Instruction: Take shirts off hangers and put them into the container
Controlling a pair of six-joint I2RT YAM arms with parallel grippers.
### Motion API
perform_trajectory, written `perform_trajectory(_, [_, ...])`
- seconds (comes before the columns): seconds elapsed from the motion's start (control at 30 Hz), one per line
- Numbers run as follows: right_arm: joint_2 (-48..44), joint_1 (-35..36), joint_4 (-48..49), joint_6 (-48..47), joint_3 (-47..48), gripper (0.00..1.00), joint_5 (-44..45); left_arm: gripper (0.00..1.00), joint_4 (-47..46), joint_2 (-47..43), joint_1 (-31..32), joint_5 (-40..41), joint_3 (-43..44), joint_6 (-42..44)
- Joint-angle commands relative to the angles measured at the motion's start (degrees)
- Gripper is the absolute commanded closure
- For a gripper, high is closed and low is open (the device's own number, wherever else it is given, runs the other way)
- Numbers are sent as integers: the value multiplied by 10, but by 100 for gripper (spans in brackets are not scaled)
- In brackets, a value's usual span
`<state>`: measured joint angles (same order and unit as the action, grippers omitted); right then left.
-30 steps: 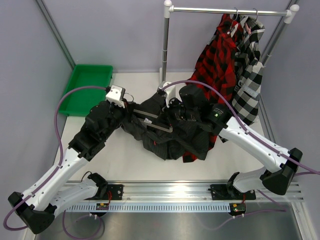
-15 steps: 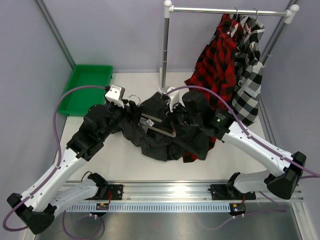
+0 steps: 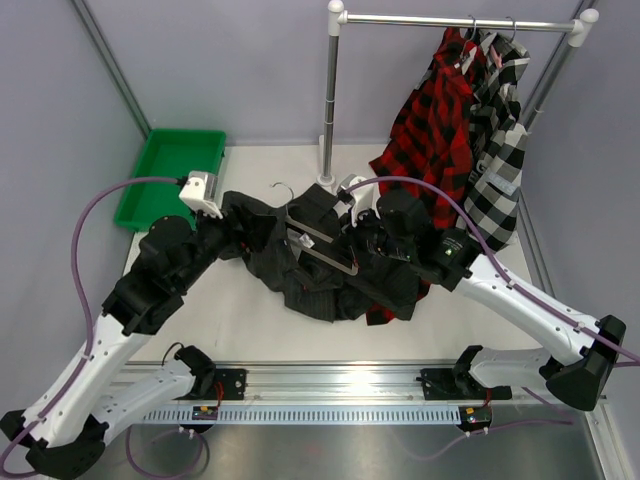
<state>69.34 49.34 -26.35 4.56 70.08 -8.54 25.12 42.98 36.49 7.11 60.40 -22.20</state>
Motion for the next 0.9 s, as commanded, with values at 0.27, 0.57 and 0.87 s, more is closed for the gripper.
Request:
perform_trajectory(0.27, [-31,-3,63,13,-6,100,17,26,11,108,60,69,21,-38])
perform_trajectory(0.57, [-45,-1,73,17,-25,100,11,47,5,171,77,161,17,-31])
perform_trajectory(0.87, [-57,5,78,23,-41,100,4,100,4,194,80,231,19,-33])
